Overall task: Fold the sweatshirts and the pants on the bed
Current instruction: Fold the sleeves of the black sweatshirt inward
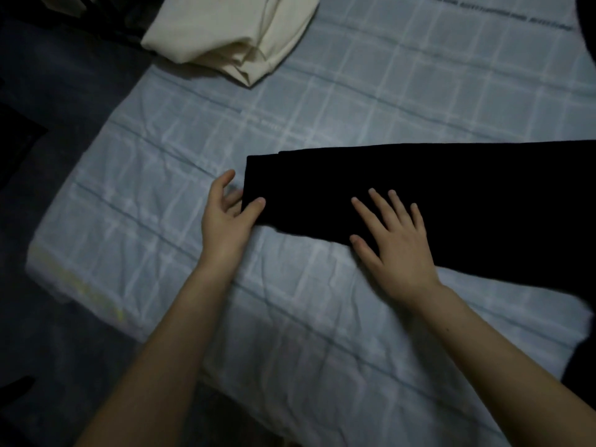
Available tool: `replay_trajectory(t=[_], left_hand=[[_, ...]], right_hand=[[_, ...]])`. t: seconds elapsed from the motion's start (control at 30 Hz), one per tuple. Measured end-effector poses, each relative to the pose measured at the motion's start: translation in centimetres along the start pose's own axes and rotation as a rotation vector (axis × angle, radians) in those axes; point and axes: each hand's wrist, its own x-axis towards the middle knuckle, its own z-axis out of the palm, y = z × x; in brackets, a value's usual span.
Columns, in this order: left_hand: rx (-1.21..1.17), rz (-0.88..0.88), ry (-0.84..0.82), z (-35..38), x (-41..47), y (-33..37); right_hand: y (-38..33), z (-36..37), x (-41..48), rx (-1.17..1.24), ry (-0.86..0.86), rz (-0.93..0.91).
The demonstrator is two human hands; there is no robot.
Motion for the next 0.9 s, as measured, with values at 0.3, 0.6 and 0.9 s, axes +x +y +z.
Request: replay_trajectory(t=[0.3,0.6,0.9], left_hand=[[-0.309,-0.042,0.143,4.9,-7.5,-0.1],[-0.028,0.047,-0.025,7.0,-5.6,1.2],[-0.243,0.041,0.018,6.7,-5.1,1.5]], right_hand=[[0.9,-0.9,-0.3,0.105,-0.040,-0.059],[3.1,-1.7,-3.4,0.179,0.152,0.021],[2.6,-2.8,-9.0,0.598,0.347,0.638]])
